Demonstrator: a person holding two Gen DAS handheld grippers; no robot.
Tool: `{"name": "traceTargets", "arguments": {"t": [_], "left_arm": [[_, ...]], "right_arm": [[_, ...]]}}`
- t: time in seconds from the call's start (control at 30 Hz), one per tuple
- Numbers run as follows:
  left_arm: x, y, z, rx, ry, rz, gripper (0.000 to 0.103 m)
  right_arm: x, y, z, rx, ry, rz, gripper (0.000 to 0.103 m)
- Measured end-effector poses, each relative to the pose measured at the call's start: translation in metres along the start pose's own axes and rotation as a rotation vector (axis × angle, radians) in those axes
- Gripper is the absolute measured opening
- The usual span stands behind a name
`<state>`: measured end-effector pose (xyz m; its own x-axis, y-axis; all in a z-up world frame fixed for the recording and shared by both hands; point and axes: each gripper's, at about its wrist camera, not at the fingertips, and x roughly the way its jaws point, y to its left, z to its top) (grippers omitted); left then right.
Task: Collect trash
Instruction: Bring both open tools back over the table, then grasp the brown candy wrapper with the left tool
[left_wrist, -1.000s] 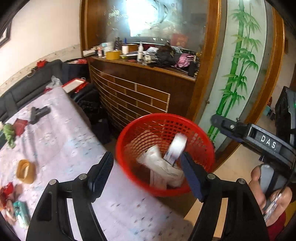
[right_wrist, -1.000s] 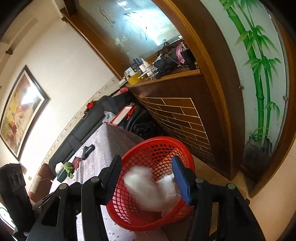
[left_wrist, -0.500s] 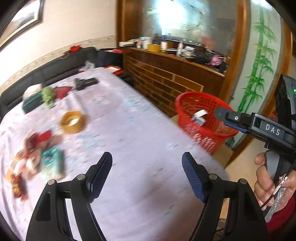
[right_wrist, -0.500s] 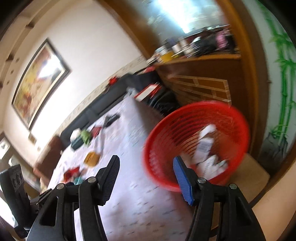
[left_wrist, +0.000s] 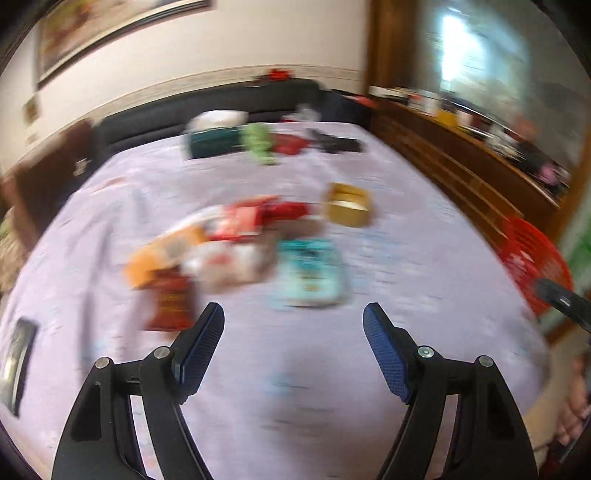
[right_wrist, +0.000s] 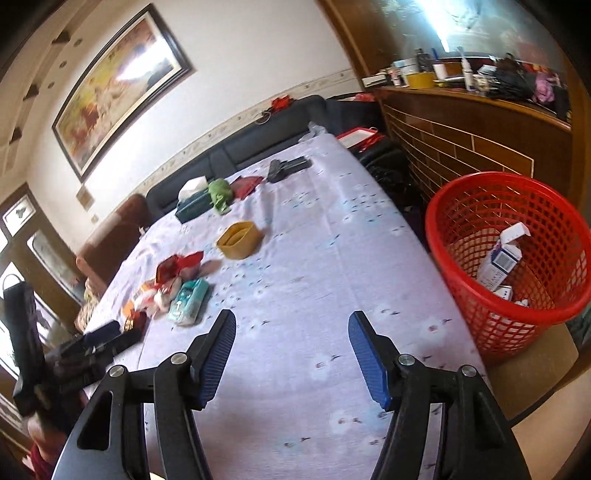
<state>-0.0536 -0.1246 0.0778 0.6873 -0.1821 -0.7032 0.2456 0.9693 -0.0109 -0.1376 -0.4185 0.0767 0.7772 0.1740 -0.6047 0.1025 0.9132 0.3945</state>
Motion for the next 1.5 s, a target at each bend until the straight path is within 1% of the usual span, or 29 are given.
{"name": "traceTargets", "arguments": {"t": [0.1,0.13,0.27,0.37,0.43,0.5,0.57,0.6,0.63,0.67,0.7,0.73,0.77,0.83,0.93,0.97,1.13,1.27,1.33,1.4,1.47,1.5], "left_arm": [[0.008,0.043,0.001,-0.077,0.013,0.078,0.076],[0.012,0.054,0.002,-0.102,0.017,0.089,0.076],[0.036,0.095,0.003,-0.197,0.075,0.087,0.076],[0.053,0.108,0.002,-0.220,0.104,0.091,0.074],[0.065,0.112,0.000,-0.223,0.129,0.079,0.062],[0.075,0.114,0.000,-0.227,0.145,0.064,0.061],[0.085,0.113,-0.001,-0.227,0.159,0.066,0.059],[0.089,0.112,-0.001,-0.220,0.157,0.067,0.058],[0.089,0.110,-0.001,-0.205,0.143,0.080,0.054],[0.089,0.109,-0.002,-0.201,0.144,0.081,0.054],[0.088,0.109,-0.001,-0.201,0.139,0.068,0.041],[0.087,0.108,-0.001,-0.202,0.137,0.056,0.034],[0.086,0.108,-0.002,-0.200,0.133,0.059,0.034],[0.079,0.108,-0.005,-0.202,0.129,0.036,0.034],[0.061,0.107,-0.014,-0.207,0.096,0.004,0.034],[0.054,0.107,-0.017,-0.205,0.082,-0.006,0.034],[0.028,0.105,-0.030,-0.203,0.027,-0.034,0.034],[0.018,0.099,-0.041,-0.177,-0.003,-0.022,0.034],[0.017,0.098,-0.044,-0.172,-0.013,-0.017,0.034],[0.017,0.098,-0.045,-0.178,-0.017,-0.019,0.034],[0.018,0.098,-0.046,-0.182,-0.019,-0.026,0.034],[0.018,0.097,-0.046,-0.182,-0.024,-0.027,0.034]], "right_arm": [[0.004,0.010,-0.002,-0.017,0.012,-0.001,0.068],[0.006,0.013,-0.003,-0.023,0.016,0.000,0.068],[0.013,0.028,-0.004,-0.049,0.033,0.007,0.068],[0.020,0.042,-0.007,-0.076,0.048,0.011,0.069],[0.025,0.050,-0.009,-0.093,0.060,0.016,0.069],[0.029,0.056,-0.010,-0.106,0.070,0.016,0.068],[0.033,0.063,-0.010,-0.121,0.078,0.017,0.069],[0.035,0.067,-0.010,-0.128,0.082,0.017,0.068],[0.037,0.071,-0.009,-0.134,0.086,0.017,0.069],[0.040,0.075,-0.008,-0.140,0.090,0.018,0.069],[0.041,0.079,-0.008,-0.147,0.093,0.018,0.069],[0.044,0.084,-0.008,-0.157,0.097,0.018,0.069],[0.049,0.091,-0.006,-0.170,0.104,0.017,0.069],[0.061,0.104,-0.004,-0.194,0.124,0.027,0.073],[0.084,0.124,-0.001,-0.216,0.165,0.041,0.079],[0.095,0.132,0.000,-0.227,0.181,0.043,0.079],[0.148,0.161,0.000,-0.258,0.248,0.002,0.079],[0.184,0.174,-0.001,-0.270,0.282,-0.049,0.079],[0.193,0.180,-0.002,-0.284,0.282,-0.074,0.079],[0.205,0.185,-0.006,-0.310,0.301,-0.115,0.079],[0.212,0.186,-0.009,-0.314,0.317,-0.119,0.078],[0.214,0.186,-0.011,-0.324,0.315,-0.134,0.076]]}}
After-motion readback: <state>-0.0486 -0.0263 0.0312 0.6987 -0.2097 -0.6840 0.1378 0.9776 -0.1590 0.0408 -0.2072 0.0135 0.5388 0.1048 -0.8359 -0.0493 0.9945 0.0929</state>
